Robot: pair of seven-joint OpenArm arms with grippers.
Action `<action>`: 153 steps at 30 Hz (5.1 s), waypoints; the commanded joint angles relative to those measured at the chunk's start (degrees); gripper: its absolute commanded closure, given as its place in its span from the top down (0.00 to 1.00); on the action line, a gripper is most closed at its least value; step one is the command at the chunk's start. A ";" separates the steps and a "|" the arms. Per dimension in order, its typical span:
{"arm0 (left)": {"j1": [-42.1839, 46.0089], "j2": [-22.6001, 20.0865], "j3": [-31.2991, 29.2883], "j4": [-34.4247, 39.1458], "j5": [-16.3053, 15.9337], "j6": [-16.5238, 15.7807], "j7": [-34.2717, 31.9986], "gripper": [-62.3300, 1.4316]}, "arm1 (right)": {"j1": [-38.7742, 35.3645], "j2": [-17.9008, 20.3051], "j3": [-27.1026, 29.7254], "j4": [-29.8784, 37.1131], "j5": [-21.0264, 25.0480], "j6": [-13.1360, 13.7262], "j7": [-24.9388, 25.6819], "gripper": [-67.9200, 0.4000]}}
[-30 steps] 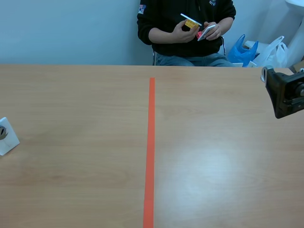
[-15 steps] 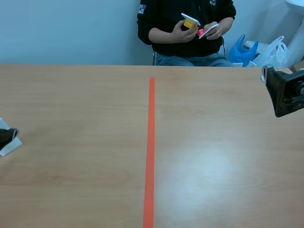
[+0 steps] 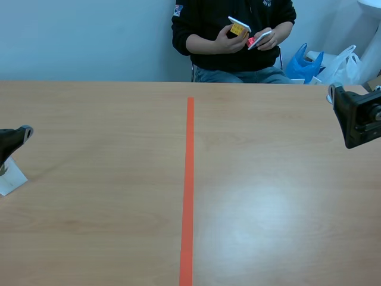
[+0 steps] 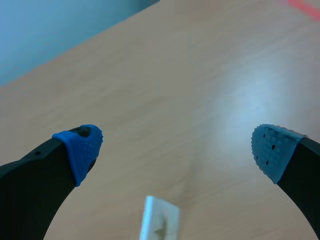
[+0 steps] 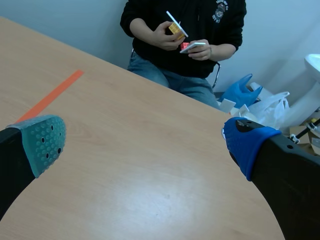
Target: Sort the leaf by its shape. The table is split by an orange tape line. A compound leaf with several leaflets goes to the left side, a simple leaf with one blade goes to the right side. Return to the home posture when a red brick is placed on the table.
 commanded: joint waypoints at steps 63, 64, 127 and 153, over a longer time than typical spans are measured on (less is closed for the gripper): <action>31.04 28.85 -4.79 44.98 15.15 15.34 -5.86 1.00 | 0.81 1.92 2.16 1.38 4.52 2.03 1.07 1.00; 31.04 28.79 -4.79 44.98 15.15 15.28 -5.86 1.00 | 0.81 1.92 2.16 1.38 4.52 2.03 1.07 1.00; -9.77 20.09 25.51 -5.01 26.53 -5.09 -15.21 1.00 | 0.81 2.86 2.16 1.38 4.09 2.64 0.44 1.00; -22.03 29.59 33.53 -24.39 34.91 -3.69 -18.88 1.00 | 0.81 2.84 2.16 1.38 4.09 2.62 0.72 1.00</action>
